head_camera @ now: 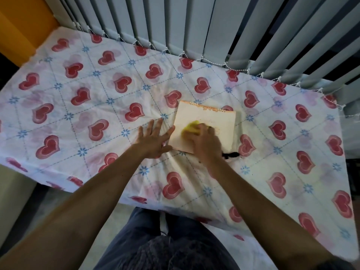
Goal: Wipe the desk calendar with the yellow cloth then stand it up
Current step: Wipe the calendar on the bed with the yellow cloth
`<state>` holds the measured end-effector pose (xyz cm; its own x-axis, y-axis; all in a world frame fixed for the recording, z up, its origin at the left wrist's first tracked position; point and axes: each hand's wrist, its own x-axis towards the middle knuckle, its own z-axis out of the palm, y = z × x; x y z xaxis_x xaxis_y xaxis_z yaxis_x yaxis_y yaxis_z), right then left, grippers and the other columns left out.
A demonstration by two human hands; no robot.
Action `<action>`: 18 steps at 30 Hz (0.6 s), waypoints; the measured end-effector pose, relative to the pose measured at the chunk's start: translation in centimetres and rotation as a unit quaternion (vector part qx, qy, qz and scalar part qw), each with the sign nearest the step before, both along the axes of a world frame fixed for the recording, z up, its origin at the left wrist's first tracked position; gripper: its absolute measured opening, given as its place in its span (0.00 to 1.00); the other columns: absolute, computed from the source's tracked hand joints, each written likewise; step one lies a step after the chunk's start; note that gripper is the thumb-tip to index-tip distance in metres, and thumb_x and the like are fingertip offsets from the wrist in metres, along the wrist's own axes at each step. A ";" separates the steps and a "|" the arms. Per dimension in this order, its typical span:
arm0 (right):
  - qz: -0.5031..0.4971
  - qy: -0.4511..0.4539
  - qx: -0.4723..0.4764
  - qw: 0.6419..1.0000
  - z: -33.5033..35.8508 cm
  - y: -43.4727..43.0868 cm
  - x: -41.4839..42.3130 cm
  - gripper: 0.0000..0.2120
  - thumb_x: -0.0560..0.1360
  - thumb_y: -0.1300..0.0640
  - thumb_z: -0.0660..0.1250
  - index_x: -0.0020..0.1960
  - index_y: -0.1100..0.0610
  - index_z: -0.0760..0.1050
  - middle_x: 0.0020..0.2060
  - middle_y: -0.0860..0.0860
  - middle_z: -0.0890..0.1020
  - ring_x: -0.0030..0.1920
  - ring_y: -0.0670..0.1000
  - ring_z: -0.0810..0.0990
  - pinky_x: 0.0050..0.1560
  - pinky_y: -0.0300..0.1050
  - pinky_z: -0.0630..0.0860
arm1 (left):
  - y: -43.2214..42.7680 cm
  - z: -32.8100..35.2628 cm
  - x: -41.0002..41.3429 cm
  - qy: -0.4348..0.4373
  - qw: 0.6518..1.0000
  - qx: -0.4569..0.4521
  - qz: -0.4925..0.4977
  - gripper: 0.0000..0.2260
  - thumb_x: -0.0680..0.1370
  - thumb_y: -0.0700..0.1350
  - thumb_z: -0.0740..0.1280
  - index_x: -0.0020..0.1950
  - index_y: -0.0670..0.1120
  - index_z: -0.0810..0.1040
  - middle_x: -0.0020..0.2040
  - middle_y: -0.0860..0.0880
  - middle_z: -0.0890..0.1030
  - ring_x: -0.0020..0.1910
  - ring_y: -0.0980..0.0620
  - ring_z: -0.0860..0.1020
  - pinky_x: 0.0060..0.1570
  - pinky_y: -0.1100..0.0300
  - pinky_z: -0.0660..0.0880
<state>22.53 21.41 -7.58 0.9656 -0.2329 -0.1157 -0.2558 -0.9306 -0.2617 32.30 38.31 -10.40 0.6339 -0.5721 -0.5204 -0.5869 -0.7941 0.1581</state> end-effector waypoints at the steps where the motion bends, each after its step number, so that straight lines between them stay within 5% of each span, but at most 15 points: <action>1: 0.048 0.012 -0.004 0.999 -0.3 1.7 0.1 0.16 0.78 0.52 0.63 0.64 0.44 0.73 0.67 0.56 0.69 0.62 0.64 0.68 0.52 0.56 0.74 | 0.2 0.1 0.1 -0.005 1.000 0.006 -0.002 0.32 0.78 0.62 0.54 0.74 0.63 0.36 0.76 0.45 0.32 0.74 0.40 0.32 0.69 0.34 0.39; 8: 0.112 0.053 -0.045 0.991 -0.8 -0.9 -3.0 0.23 0.77 0.52 0.64 0.68 0.35 0.65 0.69 0.53 0.65 0.62 0.63 0.67 0.54 0.56 0.75 | -0.1 1.1 0.0 -0.029 0.998 0.054 -0.034 0.32 0.78 0.64 0.51 0.73 0.61 0.34 0.77 0.44 0.33 0.75 0.39 0.35 0.70 0.34 0.42; 14: 0.021 0.055 -0.048 0.997 -0.3 -8.3 -9.6 0.19 0.78 0.50 0.64 0.67 0.38 0.70 0.67 0.52 0.69 0.65 0.63 0.68 0.55 0.59 0.77 | -0.5 1.5 0.2 -0.027 0.996 0.075 -0.044 0.32 0.78 0.63 0.50 0.74 0.59 0.34 0.76 0.44 0.31 0.75 0.40 0.33 0.70 0.35 0.38; 18: 0.016 0.051 -0.078 0.996 0.1 -8.0 -10.0 0.19 0.78 0.51 0.64 0.67 0.38 0.70 0.68 0.53 0.69 0.65 0.64 0.68 0.55 0.59 0.77 | -3.4 1.2 -2.2 -0.143 0.988 -0.013 -0.052 0.30 0.80 0.59 0.47 0.77 0.47 0.43 0.77 0.42 0.34 0.76 0.41 0.35 0.71 0.37 0.39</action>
<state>12.54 13.44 -7.43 0.9576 -0.2256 -0.1792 -0.2440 -0.9658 -0.0878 30.11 34.93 -9.16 0.6900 -0.6529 -0.3124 -0.6888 -0.7249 -0.0064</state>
